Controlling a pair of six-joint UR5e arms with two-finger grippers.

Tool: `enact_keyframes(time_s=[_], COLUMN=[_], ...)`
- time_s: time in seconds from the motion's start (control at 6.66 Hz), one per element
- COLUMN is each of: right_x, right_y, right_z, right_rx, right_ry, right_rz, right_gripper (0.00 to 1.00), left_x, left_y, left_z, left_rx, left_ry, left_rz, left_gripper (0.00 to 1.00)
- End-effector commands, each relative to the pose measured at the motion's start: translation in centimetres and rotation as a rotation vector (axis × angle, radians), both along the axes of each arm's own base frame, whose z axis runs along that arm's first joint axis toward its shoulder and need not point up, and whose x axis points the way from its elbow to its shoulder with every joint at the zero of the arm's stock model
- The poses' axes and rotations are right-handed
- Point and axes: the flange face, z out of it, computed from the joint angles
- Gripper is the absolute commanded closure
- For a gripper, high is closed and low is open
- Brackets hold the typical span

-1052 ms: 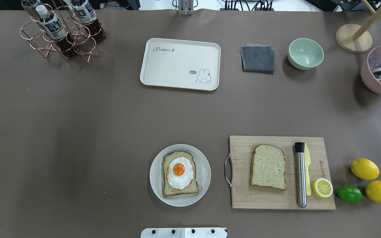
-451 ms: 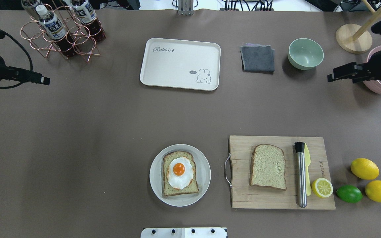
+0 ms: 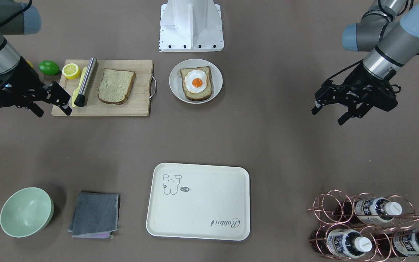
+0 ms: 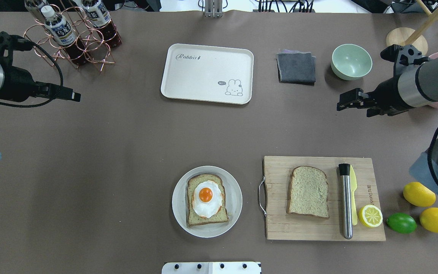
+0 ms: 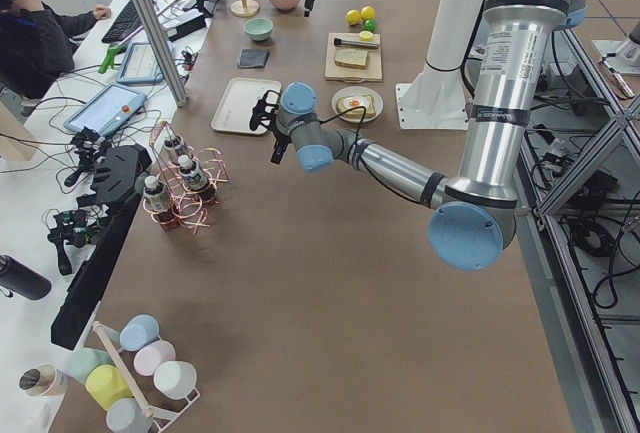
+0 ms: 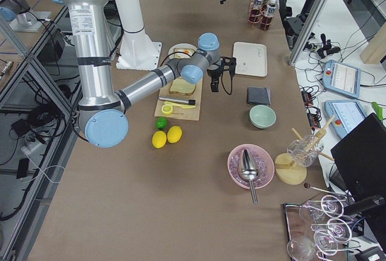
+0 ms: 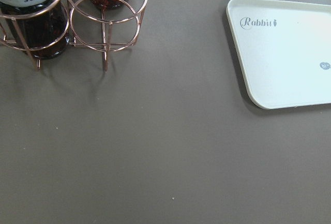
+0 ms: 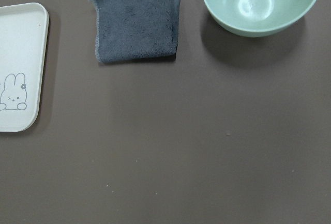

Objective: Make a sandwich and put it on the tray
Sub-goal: 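Move the right gripper over the bread slice on the cutting board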

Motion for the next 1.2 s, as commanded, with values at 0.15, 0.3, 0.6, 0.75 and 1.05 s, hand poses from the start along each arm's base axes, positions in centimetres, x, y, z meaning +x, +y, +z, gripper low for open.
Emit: enact_keyframes(time_s=[0.15, 0.3, 0.6, 0.75, 1.05], right_x=[-6.5, -6.7, -8.0, -9.5, -9.2], right_y=[4.5, 5.7, 8.3, 9.6, 11.8], right_z=[-0.5, 0.6, 2.3, 2.2, 4.7], right_rx=[-0.092, -0.092, -0.090, -0.094, -0.083], right_ry=[-0.001, -0.017, -0.033, -0.030, -0.014], right_rz=[0.087, 0.090, 0.103, 0.117, 0.104], right_gripper=[0.05, 0.05, 0.07, 0.10, 0.16], left_x=[1.0, 1.2, 1.2, 1.2, 1.3], left_y=[-0.1, -0.4, -0.3, -0.3, -0.3], left_z=[-1.0, -1.6, -1.7, -1.6, -1.5], left_rx=[0.018, 0.027, 0.028, 0.028, 0.031], left_ry=[0.002, 0.007, 0.008, 0.006, 0.004], left_rz=[-0.010, -0.013, -0.011, -0.011, -0.007], left_gripper=[0.02, 0.02, 0.02, 0.02, 0.02])
